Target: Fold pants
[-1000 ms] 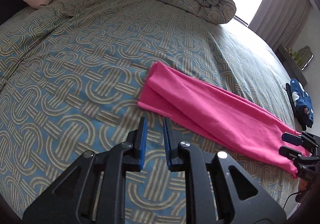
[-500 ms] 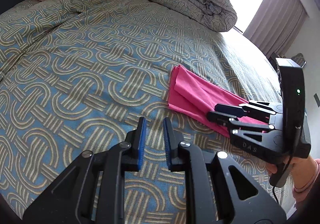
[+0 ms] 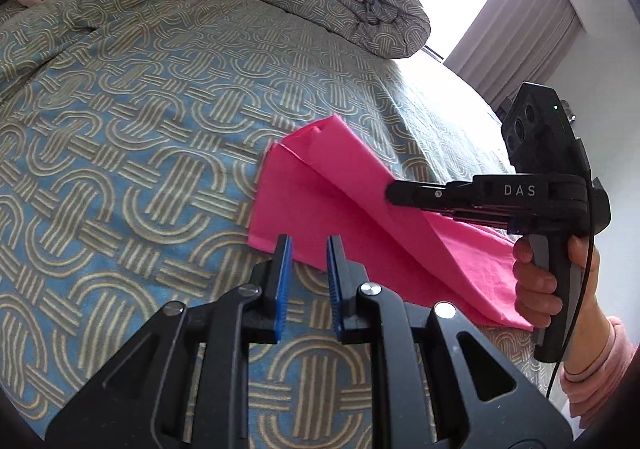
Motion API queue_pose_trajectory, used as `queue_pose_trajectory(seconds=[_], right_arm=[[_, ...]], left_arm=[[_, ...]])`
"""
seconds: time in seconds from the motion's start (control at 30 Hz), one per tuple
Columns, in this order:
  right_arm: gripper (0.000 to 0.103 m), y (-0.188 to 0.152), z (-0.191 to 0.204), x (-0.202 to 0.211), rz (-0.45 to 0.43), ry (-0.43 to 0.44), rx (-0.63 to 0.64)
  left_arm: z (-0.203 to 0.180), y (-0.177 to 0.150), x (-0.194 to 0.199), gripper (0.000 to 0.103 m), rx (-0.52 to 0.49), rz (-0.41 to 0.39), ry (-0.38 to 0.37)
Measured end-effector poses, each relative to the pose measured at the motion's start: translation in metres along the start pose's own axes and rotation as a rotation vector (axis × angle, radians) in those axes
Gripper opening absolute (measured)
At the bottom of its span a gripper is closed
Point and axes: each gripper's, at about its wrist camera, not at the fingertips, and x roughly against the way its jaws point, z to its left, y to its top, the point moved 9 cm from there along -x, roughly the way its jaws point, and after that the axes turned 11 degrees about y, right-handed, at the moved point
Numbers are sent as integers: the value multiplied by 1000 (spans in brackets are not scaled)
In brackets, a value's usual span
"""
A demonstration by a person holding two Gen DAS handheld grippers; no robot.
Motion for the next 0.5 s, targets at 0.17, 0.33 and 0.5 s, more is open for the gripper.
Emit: queue_pose_trajectory(seconds=[0.17,0.33,0.5], right_arm=[[3,-6,12,-8,19,28,16],[3,-4,13,-10,8,24,10],[6,-1,8,7,-13,-33,35]], left_arm=[[-14,6,-21,54,148,60,-188],[-19,21,-46,54,246,85,-245],[-24,31,-60,2,258,97,-233]])
